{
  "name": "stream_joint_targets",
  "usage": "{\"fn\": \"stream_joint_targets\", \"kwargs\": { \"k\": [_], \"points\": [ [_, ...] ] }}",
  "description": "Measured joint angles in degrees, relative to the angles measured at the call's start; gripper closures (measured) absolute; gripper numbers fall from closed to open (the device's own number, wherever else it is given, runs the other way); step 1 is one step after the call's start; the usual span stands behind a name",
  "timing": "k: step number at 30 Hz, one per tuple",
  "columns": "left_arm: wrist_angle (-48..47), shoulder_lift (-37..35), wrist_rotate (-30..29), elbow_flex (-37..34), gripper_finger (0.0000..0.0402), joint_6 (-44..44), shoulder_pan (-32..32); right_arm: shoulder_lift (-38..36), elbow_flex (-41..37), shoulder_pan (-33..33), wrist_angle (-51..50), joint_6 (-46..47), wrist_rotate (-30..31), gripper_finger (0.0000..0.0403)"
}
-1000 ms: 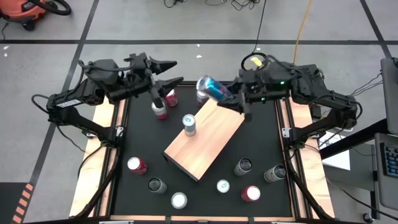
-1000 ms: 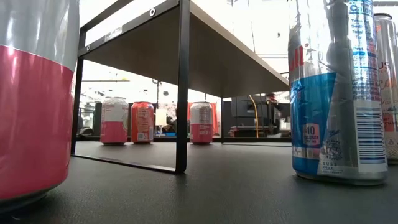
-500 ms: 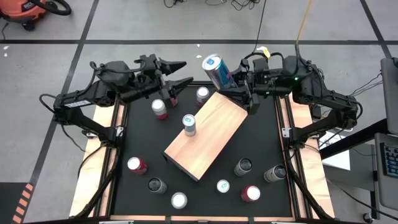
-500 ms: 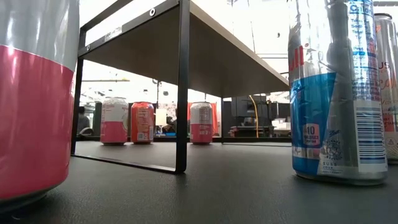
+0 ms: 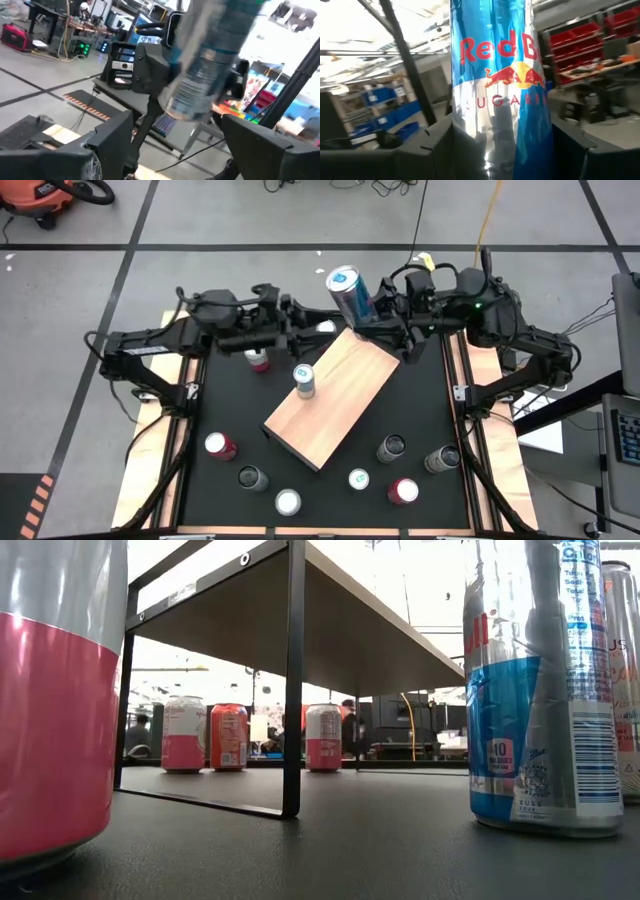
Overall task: Place canned beverage on shelf
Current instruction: Put the top blue soda can on the shelf aligned with the blue soda can
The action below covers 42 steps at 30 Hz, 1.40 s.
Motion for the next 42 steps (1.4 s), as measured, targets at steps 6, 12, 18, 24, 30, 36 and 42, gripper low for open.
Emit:
{"fn": "stream_joint_targets", "kwargs": {
  "k": [6, 12, 18, 24, 30, 36, 42],
  "points": [
    [6.8, 3.0, 2.6, 0.0, 0.0094, -2.3, 0.0, 1.8, 0.0, 0.0, 3.0, 2.2, -1.7, 0.0179],
    [7.9, 5.2, 3.2, 0.0, 0.0094, -2.4, -0.2, 3.0, 0.0, 0.0, 3.7, 3.0, -1.6, 0.0179],
    [10.6, 6.1, 3.9, 0.0, 0.0094, -2.0, -0.5, 3.2, 0.0, 0.0, 3.8, 3.3, -1.6, 0.0179],
    [11.9, 6.3, 3.9, -0.1, 0.0095, -0.9, -0.5, 3.1, 0.0, 0.1, 4.0, 3.3, -1.5, 0.0179],
    [12.1, 6.3, 3.9, -0.1, 0.0096, -0.8, -0.5, 3.1, 0.1, 0.1, 3.7, 3.3, -1.5, 0.0179],
    [12.1, 6.3, 4.1, -0.1, 0.0096, 1.2, -0.5, 3.2, 0.1, 0.1, 3.7, 3.3, -1.5, 0.0179],
    [11.5, 6.3, 3.8, -0.1, 0.0096, 1.0, 0.1, 4.0, 0.1, 0.1, 3.7, 3.3, -0.9, 0.0179]
  ]
}}
